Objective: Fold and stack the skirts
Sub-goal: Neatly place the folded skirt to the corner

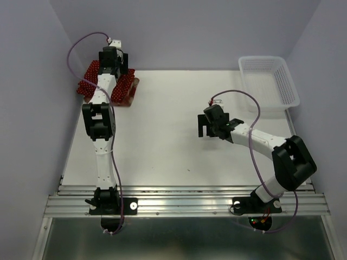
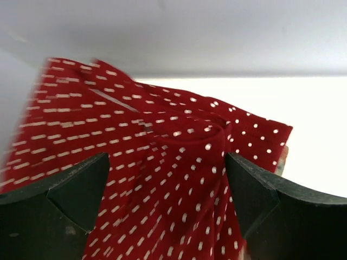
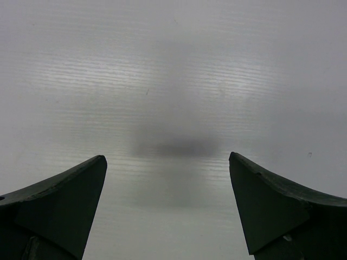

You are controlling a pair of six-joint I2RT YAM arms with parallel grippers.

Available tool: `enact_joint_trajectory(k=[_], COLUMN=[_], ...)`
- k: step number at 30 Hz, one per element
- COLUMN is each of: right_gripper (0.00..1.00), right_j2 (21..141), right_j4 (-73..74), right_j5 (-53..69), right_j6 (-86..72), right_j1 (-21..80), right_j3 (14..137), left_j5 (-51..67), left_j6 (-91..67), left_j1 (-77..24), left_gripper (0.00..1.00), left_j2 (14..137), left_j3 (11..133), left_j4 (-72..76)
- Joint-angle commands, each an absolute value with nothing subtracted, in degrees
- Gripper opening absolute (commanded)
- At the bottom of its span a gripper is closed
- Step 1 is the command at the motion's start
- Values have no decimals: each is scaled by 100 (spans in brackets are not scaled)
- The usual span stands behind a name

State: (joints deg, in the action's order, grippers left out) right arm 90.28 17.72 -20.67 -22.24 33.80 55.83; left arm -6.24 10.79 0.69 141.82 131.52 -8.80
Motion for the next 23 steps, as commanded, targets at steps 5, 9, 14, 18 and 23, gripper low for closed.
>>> enact_joint_trajectory(k=[5, 9, 14, 18, 23], right_gripper=[100, 100, 100, 100, 100], right_j2=[7622, 6778, 5697, 5029, 4571], right_j4=[1819, 1854, 1907, 1942, 1758], right_j5=[-1995, -1899, -1863, -1951, -1389], right_j6=[-2539, -2786, -2988, -3050, -2803], right_j1=[3349, 3349, 3349, 3349, 3349], right_j3=[5335, 4967, 4351, 4061, 3902], left_j5=[-1616, -1811, -1601, -1301, -1257], left_j6=[-340, -1597, -3039, -3138, -3059], left_j1=[62, 62, 35, 35, 35], left_gripper=[99, 99, 99, 99, 99], left_j2=[11147, 9162, 6441, 5275, 4896], left_j3=[12447, 9995, 6825, 5406, 5449], left_j4=[-2204, -2777, -2059, -1573, -1705])
